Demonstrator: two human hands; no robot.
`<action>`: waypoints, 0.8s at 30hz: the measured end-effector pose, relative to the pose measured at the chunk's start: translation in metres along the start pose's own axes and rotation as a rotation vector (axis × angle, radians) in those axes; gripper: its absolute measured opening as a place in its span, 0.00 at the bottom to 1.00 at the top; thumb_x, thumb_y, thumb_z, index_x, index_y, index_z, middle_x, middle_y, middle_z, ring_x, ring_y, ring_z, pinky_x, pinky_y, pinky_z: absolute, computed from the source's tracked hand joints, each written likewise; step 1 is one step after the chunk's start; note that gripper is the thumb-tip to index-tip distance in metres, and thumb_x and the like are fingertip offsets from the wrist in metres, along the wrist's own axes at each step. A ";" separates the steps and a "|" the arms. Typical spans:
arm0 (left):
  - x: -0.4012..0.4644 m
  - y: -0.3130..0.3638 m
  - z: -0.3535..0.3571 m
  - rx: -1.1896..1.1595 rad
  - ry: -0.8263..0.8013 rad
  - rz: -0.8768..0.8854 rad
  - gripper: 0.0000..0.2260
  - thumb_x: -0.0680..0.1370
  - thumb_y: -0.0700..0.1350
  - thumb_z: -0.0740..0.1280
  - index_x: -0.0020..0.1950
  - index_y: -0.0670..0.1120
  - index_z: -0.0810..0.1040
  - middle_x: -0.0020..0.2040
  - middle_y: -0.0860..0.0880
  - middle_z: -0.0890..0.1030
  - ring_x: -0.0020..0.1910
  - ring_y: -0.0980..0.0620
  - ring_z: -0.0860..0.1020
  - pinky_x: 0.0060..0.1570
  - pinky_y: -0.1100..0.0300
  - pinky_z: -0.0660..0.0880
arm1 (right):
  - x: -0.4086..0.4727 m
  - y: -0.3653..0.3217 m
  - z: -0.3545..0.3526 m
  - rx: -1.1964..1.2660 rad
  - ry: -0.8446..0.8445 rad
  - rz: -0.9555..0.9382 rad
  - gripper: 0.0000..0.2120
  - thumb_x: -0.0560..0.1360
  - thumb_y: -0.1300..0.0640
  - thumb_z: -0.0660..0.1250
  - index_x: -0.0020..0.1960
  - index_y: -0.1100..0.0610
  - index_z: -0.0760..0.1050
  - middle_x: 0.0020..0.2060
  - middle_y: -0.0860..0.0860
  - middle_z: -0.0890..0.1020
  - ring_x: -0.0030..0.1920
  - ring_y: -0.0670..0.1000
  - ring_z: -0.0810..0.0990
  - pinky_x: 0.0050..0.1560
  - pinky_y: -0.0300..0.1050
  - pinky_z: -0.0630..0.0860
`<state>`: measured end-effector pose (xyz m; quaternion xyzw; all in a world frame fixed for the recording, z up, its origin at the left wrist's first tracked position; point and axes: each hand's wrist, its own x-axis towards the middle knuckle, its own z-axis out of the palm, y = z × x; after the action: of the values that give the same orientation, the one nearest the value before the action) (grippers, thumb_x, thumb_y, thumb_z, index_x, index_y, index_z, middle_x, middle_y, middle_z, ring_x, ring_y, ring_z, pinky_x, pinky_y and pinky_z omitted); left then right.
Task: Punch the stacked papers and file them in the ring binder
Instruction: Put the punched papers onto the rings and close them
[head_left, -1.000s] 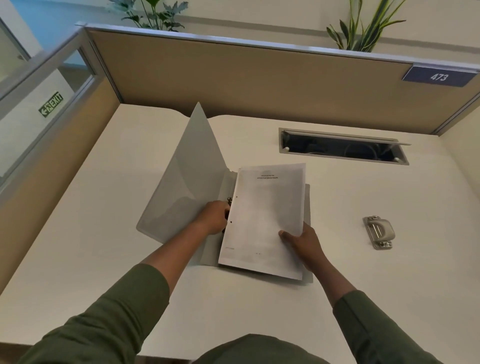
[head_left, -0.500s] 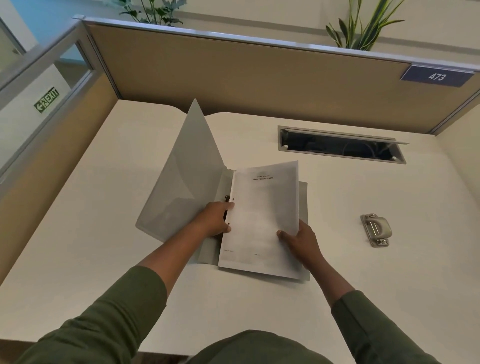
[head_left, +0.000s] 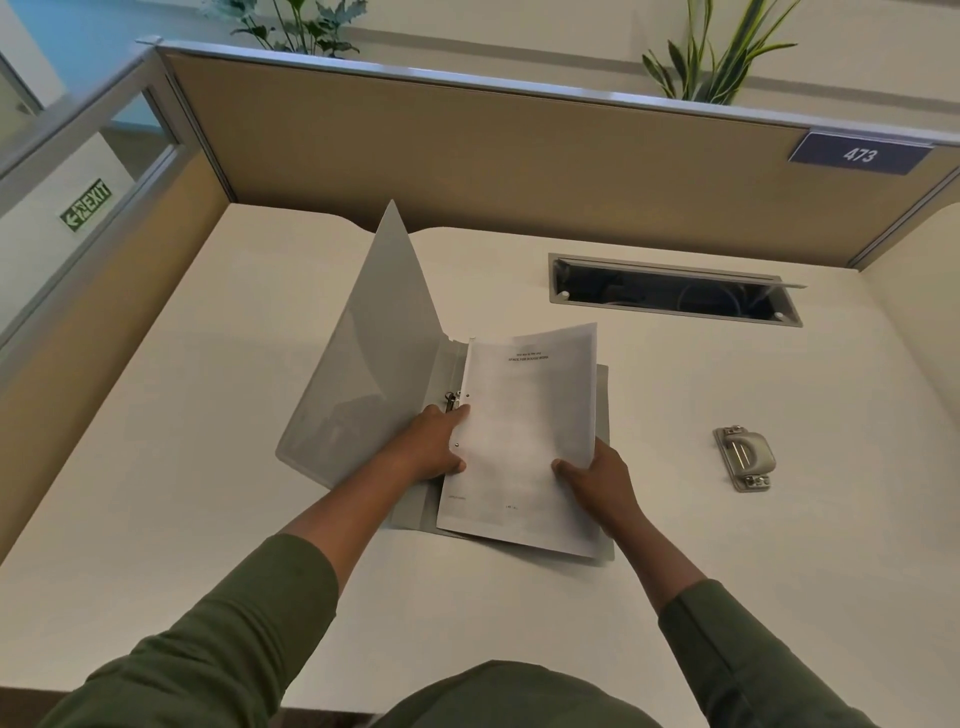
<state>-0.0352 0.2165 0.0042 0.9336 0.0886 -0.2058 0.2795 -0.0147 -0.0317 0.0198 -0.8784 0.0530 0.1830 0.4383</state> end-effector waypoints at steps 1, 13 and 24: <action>0.000 0.000 0.001 0.007 0.000 -0.003 0.41 0.70 0.48 0.73 0.78 0.53 0.55 0.69 0.41 0.66 0.66 0.43 0.70 0.61 0.56 0.70 | 0.000 0.000 0.000 0.004 0.000 0.008 0.19 0.72 0.58 0.70 0.62 0.56 0.76 0.51 0.51 0.81 0.51 0.55 0.80 0.49 0.43 0.73; 0.004 0.008 -0.006 0.060 -0.027 -0.049 0.49 0.67 0.46 0.75 0.79 0.51 0.47 0.69 0.40 0.66 0.62 0.42 0.73 0.56 0.55 0.74 | 0.001 -0.007 -0.004 0.089 0.000 0.048 0.17 0.69 0.58 0.70 0.58 0.53 0.78 0.49 0.50 0.83 0.48 0.54 0.81 0.45 0.45 0.77; 0.014 0.015 -0.018 0.076 -0.092 -0.100 0.51 0.64 0.44 0.76 0.79 0.52 0.49 0.67 0.42 0.69 0.60 0.43 0.75 0.52 0.55 0.75 | 0.006 -0.011 -0.006 0.114 -0.012 0.031 0.16 0.69 0.58 0.71 0.56 0.54 0.79 0.48 0.50 0.83 0.48 0.54 0.82 0.50 0.50 0.81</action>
<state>-0.0118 0.2147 0.0191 0.9275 0.1144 -0.2654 0.2369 -0.0049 -0.0289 0.0292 -0.8499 0.0744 0.1917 0.4852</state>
